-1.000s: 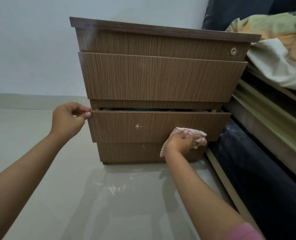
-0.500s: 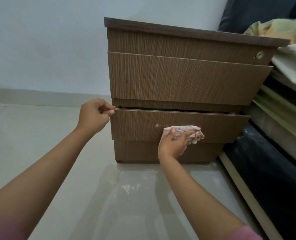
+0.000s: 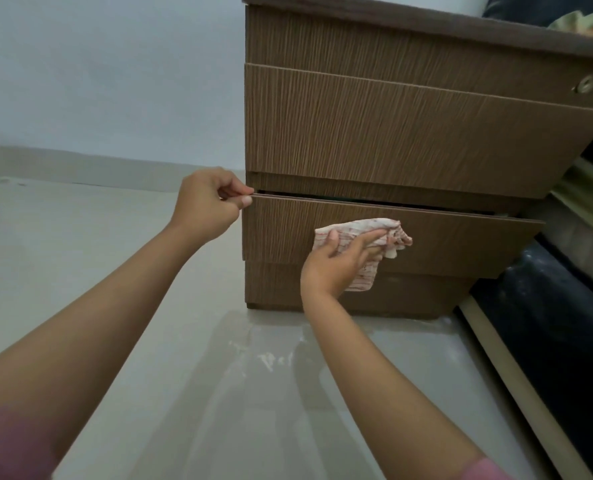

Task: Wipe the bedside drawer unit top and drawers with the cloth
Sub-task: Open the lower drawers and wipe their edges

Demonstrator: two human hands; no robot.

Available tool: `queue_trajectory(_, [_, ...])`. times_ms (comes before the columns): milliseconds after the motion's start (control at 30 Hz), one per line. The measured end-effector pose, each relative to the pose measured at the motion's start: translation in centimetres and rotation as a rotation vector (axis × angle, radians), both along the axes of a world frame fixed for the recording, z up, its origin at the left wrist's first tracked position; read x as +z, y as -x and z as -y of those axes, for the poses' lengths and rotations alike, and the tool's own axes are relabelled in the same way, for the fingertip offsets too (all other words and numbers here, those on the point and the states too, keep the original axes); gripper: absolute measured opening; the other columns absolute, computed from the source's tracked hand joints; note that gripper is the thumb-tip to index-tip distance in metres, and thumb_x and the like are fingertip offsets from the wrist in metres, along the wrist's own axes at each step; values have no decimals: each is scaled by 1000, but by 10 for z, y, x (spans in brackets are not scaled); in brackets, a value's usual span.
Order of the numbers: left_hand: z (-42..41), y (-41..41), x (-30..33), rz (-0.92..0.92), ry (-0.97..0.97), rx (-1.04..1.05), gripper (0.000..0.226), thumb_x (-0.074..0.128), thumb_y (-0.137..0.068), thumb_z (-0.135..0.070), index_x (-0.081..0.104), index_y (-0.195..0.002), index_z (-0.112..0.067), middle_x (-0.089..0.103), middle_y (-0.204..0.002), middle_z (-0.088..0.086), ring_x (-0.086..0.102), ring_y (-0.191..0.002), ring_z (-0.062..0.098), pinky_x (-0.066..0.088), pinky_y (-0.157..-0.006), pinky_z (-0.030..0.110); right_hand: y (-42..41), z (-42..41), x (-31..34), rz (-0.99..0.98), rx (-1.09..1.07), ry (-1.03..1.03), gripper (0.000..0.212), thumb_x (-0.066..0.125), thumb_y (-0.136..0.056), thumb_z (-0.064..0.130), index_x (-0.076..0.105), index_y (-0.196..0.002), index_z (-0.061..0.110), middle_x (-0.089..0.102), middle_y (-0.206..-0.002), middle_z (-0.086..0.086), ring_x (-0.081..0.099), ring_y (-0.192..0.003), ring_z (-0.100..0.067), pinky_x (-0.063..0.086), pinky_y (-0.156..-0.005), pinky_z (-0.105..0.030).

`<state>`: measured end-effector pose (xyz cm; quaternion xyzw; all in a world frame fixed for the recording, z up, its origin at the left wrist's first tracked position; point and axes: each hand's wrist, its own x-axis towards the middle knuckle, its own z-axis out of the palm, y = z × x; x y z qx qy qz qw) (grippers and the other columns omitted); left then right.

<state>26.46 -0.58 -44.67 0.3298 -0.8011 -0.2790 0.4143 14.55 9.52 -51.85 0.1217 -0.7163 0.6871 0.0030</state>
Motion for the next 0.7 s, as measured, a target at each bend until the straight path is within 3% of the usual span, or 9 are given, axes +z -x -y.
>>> queue_trajectory(267, [0,0,-1,-11,-20,-8,10,70,-77,-6,71,-82,-14,66,-82,1,59,-74,12,40,-62,0,-11,-12,-7,228,-10,-11,72,42,-98,30,-7,-150,21,-5,-159,-6,6,-146,-26,22,-112,-34])
queue_trajectory(367, [3,-3,2,5,-37,-49,14,69,-78,-4,69,-80,-17,68,-85,4,61,-78,17,45,-69,11,-23,-6,20,173,48,112,70,42,-99,25,-7,-150,22,-5,-159,-2,9,-145,-20,14,-94,-2])
queue_trajectory(433, [7,-5,5,45,-50,-92,18,67,-79,-2,68,-80,-20,68,-86,5,61,-81,19,46,-71,13,-31,5,34,145,105,158,73,44,-98,22,-8,-149,23,-5,-159,-1,5,-145,-18,9,-87,5])
queue_trajectory(500, [10,-7,8,88,-52,-108,16,65,-81,-2,69,-83,-17,69,-89,7,62,-83,21,44,-66,6,-38,17,39,116,119,156,80,49,-96,21,-11,-148,27,-6,-159,-1,1,-146,-20,21,-105,-14])
queue_trajectory(567, [11,-7,10,105,-51,-114,14,65,-81,-2,71,-86,-13,69,-92,10,62,-86,24,43,-64,4,-42,23,34,94,102,138,83,51,-95,20,-12,-148,30,-12,-159,0,-4,-146,-22,31,-110,-33])
queue_trajectory(700, [10,-7,10,91,-65,-143,15,64,-81,-1,70,-87,-14,68,-89,10,61,-83,21,43,-64,4,-49,24,6,124,92,90,83,51,-95,22,-12,-148,30,-16,-158,-1,-4,-146,-23,36,-109,-39])
